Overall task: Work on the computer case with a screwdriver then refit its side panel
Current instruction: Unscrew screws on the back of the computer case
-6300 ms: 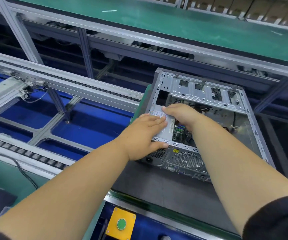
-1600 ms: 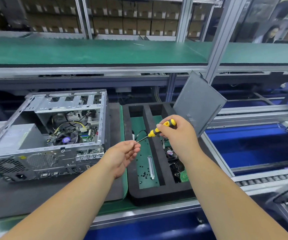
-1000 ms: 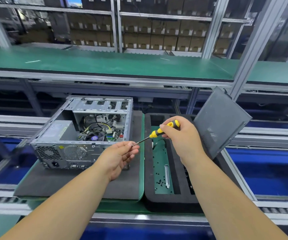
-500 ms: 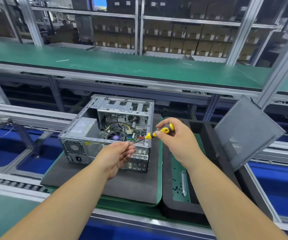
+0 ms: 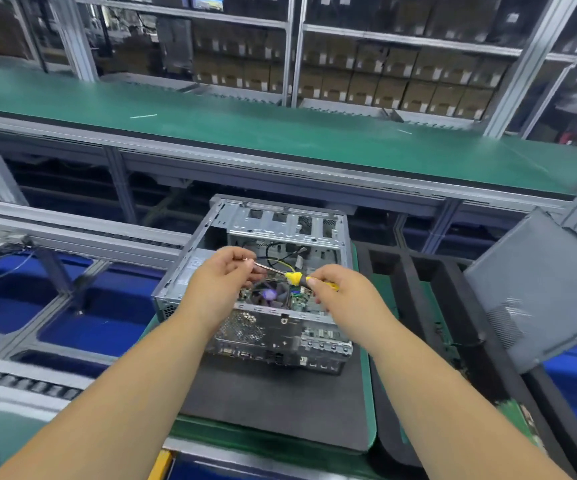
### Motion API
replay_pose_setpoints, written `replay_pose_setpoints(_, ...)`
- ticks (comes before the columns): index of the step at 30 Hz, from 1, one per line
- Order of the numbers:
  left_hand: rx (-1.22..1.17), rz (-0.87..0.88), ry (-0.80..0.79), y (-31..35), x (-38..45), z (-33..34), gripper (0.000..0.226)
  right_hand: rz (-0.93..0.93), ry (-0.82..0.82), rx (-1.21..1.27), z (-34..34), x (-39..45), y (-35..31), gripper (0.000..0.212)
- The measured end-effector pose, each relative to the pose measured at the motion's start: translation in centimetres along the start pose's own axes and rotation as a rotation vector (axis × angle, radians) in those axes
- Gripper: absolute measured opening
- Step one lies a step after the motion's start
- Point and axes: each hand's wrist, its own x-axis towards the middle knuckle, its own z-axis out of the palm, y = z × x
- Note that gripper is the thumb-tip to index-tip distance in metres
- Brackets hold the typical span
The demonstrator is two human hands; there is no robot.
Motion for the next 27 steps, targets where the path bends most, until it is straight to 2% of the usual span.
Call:
replay_pose_setpoints(3, 0.040, -0.002, -0.031, -0.6, 1.7, -2.0, 0.023, 0.071, 0.037, 0.104, 2.1, 1.4, -0.1, 0.016)
replay_pose_setpoints(5, 0.211, 0.003, -0.030, -1.3, 3.0, -3.7, 0.031, 0.115, 0.085, 0.166, 3.3, 2.1, 0.2, 0.017)
replay_pose_setpoints(7, 0.478, 0.061, -0.011, -2.4, 4.3, -5.9, 0.039, 0.164, 0.149, 0.222, 4.4, 2.7, 0.8, 0.019)
replay_pose_setpoints(10, 1.010, 0.225, -0.032, -4.5, 6.3, -9.0, 0.048, 0.217, 0.250, 0.195, 6.0, 3.2, 1.8, 0.019)
replay_pose_setpoints(12, 1.245, 0.218, -0.099, -5.7, 7.4, -10.3, 0.051, 0.244, 0.316, 0.149, 6.8, 3.3, 2.4, 0.018)
replay_pose_setpoints(13, 1.290, 0.178, -0.112, -6.2, 7.7, -10.7, 0.051, 0.240, 0.351, 0.096, 7.1, 3.3, 2.6, 0.019)
replay_pose_setpoints(16, 1.142, 0.027, -0.117, -6.9, 7.9, -10.6, 0.052, 0.171, 0.426, -0.150, 7.9, 3.1, 3.3, 0.019)
replay_pose_setpoints(19, 0.967, -0.063, -0.181, -6.8, 8.0, -10.3, 0.056, 0.159, 0.426, -0.277, 8.2, 3.4, 3.5, 0.022)
replay_pose_setpoints(23, 0.933, -0.092, -0.243, -6.3, 7.5, -9.8, 0.067, 0.166, 0.410, -0.285, 7.4, 3.8, 4.2, 0.024)
replay_pose_setpoints(27, 0.923, -0.111, -0.224, -6.0, 5.9, -7.7, 0.074, 0.172, 0.407, -0.110, 5.1, 3.7, 5.0, 0.019)
